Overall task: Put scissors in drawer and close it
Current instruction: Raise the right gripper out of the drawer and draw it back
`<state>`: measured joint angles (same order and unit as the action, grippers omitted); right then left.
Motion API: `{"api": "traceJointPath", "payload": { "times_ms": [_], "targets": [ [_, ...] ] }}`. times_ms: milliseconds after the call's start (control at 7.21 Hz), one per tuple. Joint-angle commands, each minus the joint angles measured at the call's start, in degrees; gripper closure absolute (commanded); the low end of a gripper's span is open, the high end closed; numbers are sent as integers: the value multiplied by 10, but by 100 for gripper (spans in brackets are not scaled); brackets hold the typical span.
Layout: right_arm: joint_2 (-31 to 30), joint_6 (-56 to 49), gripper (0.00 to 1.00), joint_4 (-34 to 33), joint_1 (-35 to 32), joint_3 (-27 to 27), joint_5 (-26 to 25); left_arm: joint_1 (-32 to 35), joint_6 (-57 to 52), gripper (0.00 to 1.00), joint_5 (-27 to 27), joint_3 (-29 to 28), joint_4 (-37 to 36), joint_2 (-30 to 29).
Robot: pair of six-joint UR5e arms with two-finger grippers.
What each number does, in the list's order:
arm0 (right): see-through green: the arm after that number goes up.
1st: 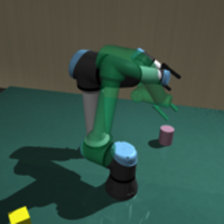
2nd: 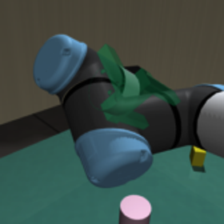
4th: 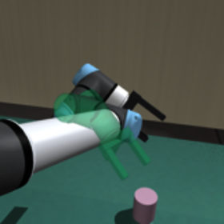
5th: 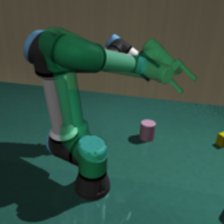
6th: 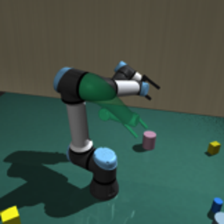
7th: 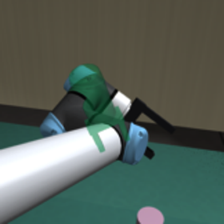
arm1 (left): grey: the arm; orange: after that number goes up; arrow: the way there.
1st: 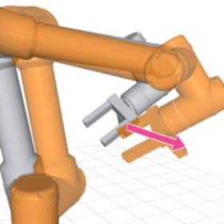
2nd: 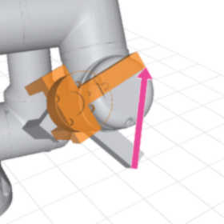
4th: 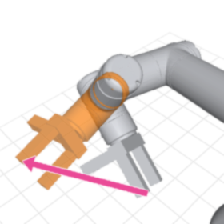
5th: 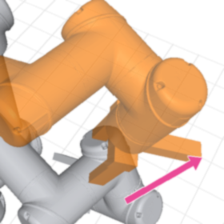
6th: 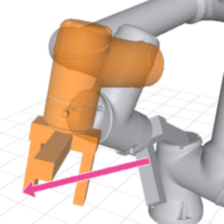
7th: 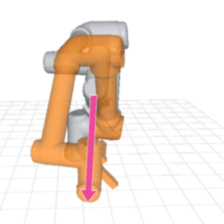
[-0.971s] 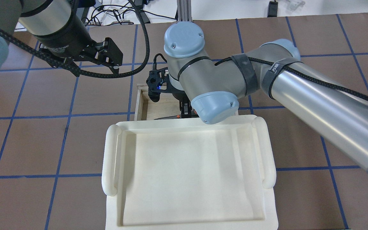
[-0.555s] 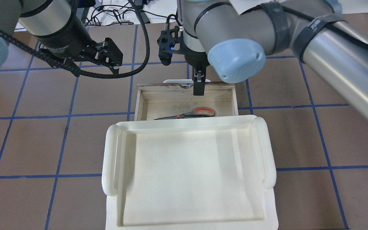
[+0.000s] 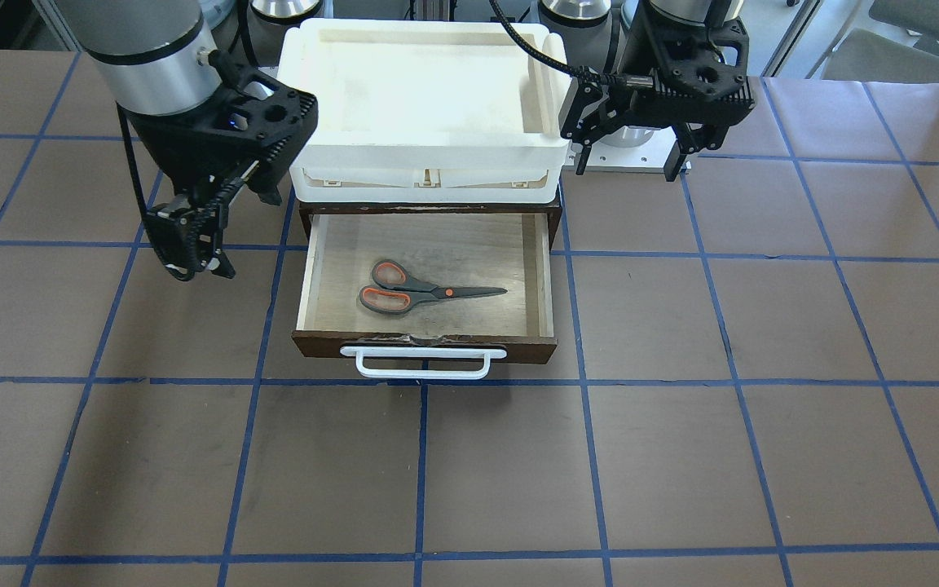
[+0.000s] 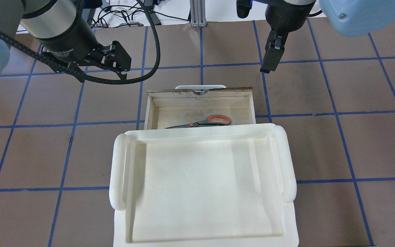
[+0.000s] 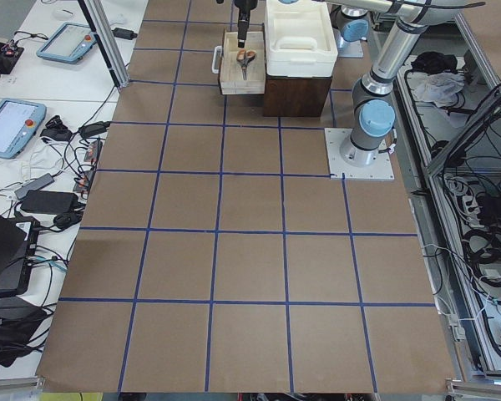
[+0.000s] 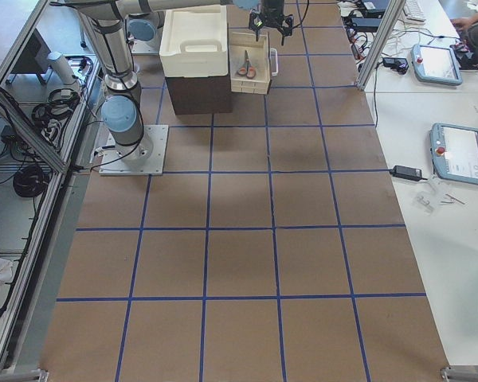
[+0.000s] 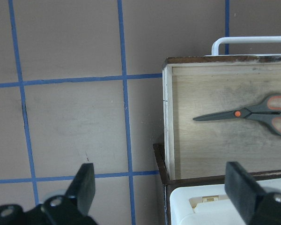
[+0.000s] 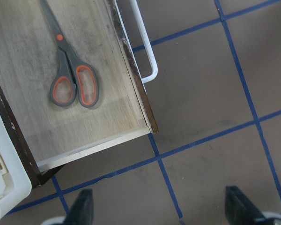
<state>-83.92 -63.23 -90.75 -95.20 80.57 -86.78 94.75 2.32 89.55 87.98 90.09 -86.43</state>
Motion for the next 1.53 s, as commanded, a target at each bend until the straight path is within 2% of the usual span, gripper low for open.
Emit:
{"api": "traceJointPath", "payload": {
  "times_ms": [0, 277, 416, 555, 694, 971, 1249, 1387],
  "targets": [
    [-14, 59, 1, 3, 19, 6, 2, -3, 0, 0, 2, 0, 0, -1],
    [-46, 283, 1, 1, 19, 40, 5, -6, -8, 0, 1, -1, -2, -1],
    [-55, 356, 1, -3, 22, 55, 3, -14, 5, 0, 3, -11, -2, -14],
    [-59, 396, 1, -7, 23, 56, 2, -16, 5, 0, 35, -18, -5, -21],
    [-61, 512, 1, -6, 26, 56, 0, -14, 5, 0, 40, -17, -5, -28],
    [-60, 656, 0, -4, 32, 57, -2, -4, 30, 0, 39, -14, -6, -50],
    [-61, 680, 0, 1, 34, 57, -9, 21, 132, 0, 40, -9, -46, -62],
    [-61, 689, 3, 5, 34, 59, -27, 34, 148, 0, 39, -9, -90, -86]
  ]
}}
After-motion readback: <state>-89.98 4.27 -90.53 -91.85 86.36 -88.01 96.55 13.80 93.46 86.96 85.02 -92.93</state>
